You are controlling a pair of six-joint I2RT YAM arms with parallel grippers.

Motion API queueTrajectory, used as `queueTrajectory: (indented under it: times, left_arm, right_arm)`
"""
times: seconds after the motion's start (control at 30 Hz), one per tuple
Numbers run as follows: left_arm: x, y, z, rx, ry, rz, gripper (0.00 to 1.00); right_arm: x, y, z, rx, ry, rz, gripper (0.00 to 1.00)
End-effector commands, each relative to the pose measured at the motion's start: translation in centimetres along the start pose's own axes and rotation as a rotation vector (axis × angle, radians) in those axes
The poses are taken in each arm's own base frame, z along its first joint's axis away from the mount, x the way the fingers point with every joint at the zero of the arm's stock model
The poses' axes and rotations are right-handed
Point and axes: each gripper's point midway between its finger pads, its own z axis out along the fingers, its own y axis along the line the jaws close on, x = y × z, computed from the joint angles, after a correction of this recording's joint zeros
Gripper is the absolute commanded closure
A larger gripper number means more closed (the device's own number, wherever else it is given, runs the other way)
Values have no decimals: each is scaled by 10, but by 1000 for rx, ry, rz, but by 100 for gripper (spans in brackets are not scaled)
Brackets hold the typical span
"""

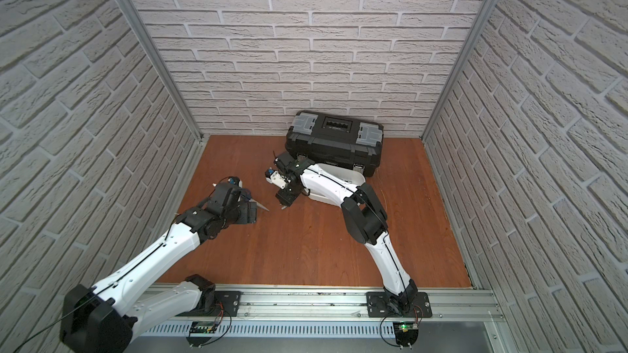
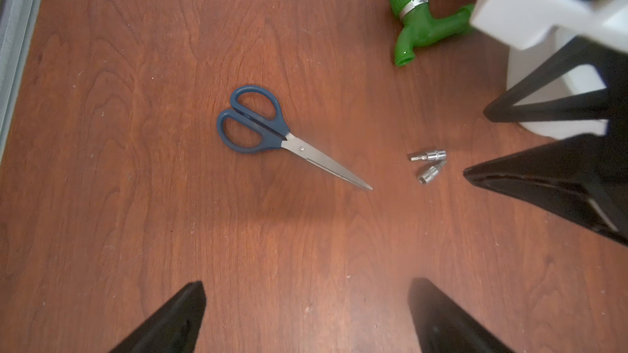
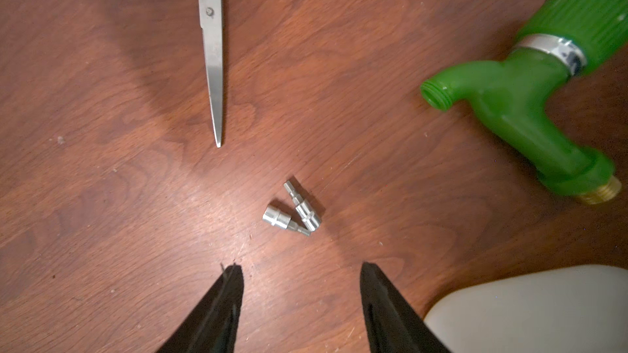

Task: Put the bit on the desktop into the storage box
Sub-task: Pick up the screwdriver bit from the center of the board.

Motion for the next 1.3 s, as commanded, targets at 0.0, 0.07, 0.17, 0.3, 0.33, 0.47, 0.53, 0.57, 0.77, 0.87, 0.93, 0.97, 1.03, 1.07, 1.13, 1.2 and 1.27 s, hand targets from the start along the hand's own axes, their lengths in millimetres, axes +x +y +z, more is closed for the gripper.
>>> queueTrajectory:
  times: [0.0, 0.07, 0.17, 0.3, 0.33, 0.47, 0.53, 0.57, 0.77, 0.87, 0.93, 0.97, 1.03, 1.07, 1.13, 1.2, 1.27]
  left_arm:
    - [2, 5, 3, -24, 5, -12, 2]
    - [3, 6, 4, -30, 9, -12, 2]
    - [4, 6, 5, -32, 14, -11, 2]
    - [5, 7, 6, -35, 18, -11, 2]
    - [5, 7, 6, -36, 18, -10, 2]
    - [6, 7, 7, -39, 21, -10, 2]
    - [6, 7, 7, -41, 22, -8, 2]
    - [6, 8, 7, -43, 22, -10, 2]
    - [7, 9, 7, -46, 25, -10, 2]
    - [7, 10, 7, -49, 26, -9, 2]
    - [7, 10, 6, -50, 26, -8, 2]
    - [7, 10, 6, -52, 26, -6, 2]
    - [7, 10, 6, -52, 25, -8, 2]
    - [7, 10, 6, -51, 24, -8, 2]
    - [7, 10, 7, -52, 27, -8, 2]
    - [6, 10, 6, -51, 25, -9, 2]
    - [6, 10, 6, -52, 24, -9, 2]
  right_arm:
    - [-16, 0, 1, 16, -41, 4, 42]
    - [-14, -1, 7, 16, -31, 10, 43]
    - [-13, -1, 14, 16, -18, 17, 44]
    - [-13, -1, 23, 19, -13, 23, 46]
    - [-14, -1, 25, 19, -13, 27, 47]
    - [-16, 1, 31, 12, -9, 31, 48]
    - [-16, 2, 35, 8, -3, 30, 48]
    - [-16, 2, 36, 9, -1, 28, 48]
    - [-17, 1, 43, 17, 3, 39, 48]
    - [-17, 3, 46, 11, 10, 37, 48]
    - [-15, 4, 48, 7, 16, 36, 48]
    - [-15, 4, 48, 8, 18, 36, 48]
    - [-13, 5, 51, 7, 25, 31, 48]
    - [-14, 4, 51, 11, 25, 30, 48]
    - [-12, 3, 53, 17, 33, 31, 48]
    - [-10, 2, 55, 23, 37, 34, 49]
    - [-10, 1, 57, 29, 41, 36, 49]
